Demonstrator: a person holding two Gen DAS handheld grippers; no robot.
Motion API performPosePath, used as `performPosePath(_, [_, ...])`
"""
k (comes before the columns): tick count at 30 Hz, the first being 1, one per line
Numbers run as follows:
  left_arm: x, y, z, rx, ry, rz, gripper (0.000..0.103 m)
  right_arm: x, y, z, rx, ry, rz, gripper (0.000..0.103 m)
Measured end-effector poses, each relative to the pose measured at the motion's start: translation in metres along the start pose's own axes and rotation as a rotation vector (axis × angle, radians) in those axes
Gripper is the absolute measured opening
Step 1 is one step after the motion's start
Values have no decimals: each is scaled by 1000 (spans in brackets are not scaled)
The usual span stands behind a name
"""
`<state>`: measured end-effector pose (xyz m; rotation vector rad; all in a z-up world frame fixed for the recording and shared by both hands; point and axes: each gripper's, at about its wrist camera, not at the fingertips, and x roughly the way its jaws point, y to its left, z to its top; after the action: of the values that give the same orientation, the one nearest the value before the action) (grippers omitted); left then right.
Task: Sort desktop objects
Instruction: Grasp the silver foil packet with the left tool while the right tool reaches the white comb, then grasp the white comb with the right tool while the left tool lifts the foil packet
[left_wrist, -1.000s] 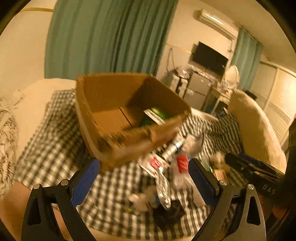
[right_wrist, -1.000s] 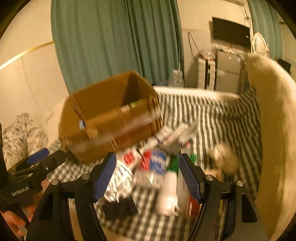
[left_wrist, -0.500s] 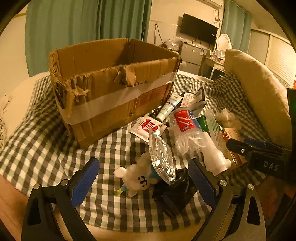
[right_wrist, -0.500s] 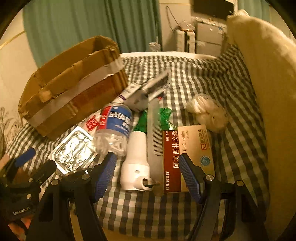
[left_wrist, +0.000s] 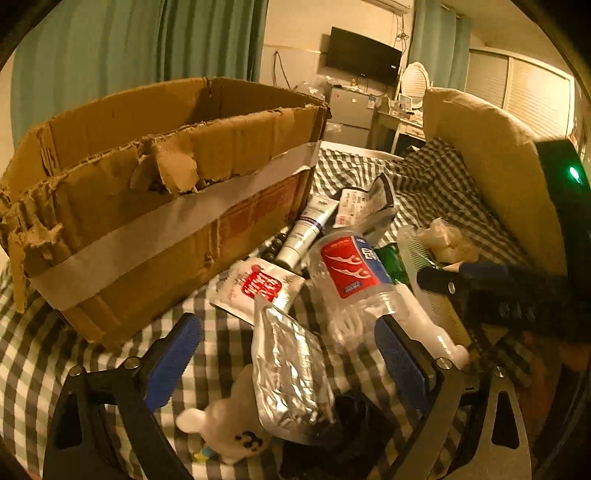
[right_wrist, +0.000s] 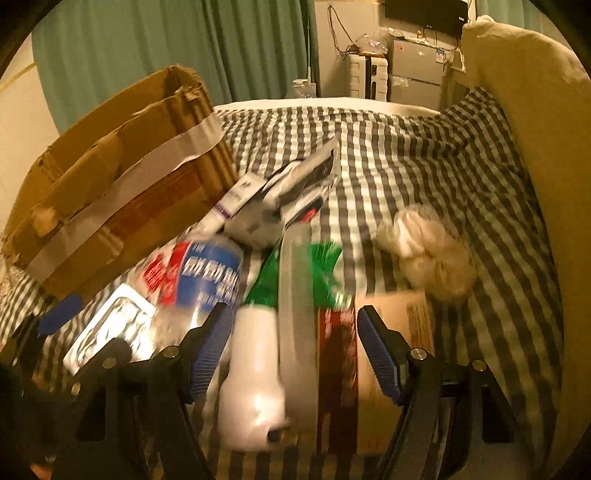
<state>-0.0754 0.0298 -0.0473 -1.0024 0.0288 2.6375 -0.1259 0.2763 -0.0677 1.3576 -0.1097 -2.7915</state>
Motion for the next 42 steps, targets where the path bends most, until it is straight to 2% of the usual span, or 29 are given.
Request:
performPosePath(2, [2,0,-1,6,1,0,91,9,1,7,-12,5,-13,69])
performPosePath(3, [4,1,-2,6,6,-7,85,12,1,9,-16,9,-17,65])
performPosePath(4, [5,1,-4,7,7,-7,82,17,2,11,-23,15,-27,55])
performPosePath(6, [9,2,-6,16,30,-8,72,22,3,11,-28,17,-63,42])
performPosePath(7, [11,2,-7,15,39,-11,70,24,3,11,-28,20,-71,42])
performPosePath(9, [12,5,-9,-1,48,-21,56,24,2,10,-20,22,-55,40])
performPosePath(10, [12,6,-9,-8,51,-33,52,23,1,10,-18,21,-45,33])
performPosePath(12, [10,7,-9,-12,50,-49,31,22,1,9,-21,23,-36,25])
performPosePath(17, [-1,6,-9,-3,7,-76,19,14,3,7,-33,-5,-25,11])
performPosePath(18, [-4,6,-9,-8,-2,-90,18,13,4,7,-36,-10,-21,4])
performPosePath(19, [-6,5,-8,-9,-8,-98,17,10,4,6,-36,-12,-15,3])
performPosePath(20, [-8,5,-8,-6,-14,-105,14,9,4,5,-33,-17,-10,3])
performPosePath(24, [-12,1,-10,9,-18,-124,14,1,2,4,-24,-36,3,3])
performPosePath(31, [-1,-8,-20,68,48,-102,14,-6,5,1,-26,-44,32,3])
performPosePath(35, [-1,-13,-23,78,57,-133,14,-6,5,0,-23,-39,53,3])
performPosePath(42, [3,-7,-24,15,94,-162,14,-8,7,-1,-24,-38,74,3])
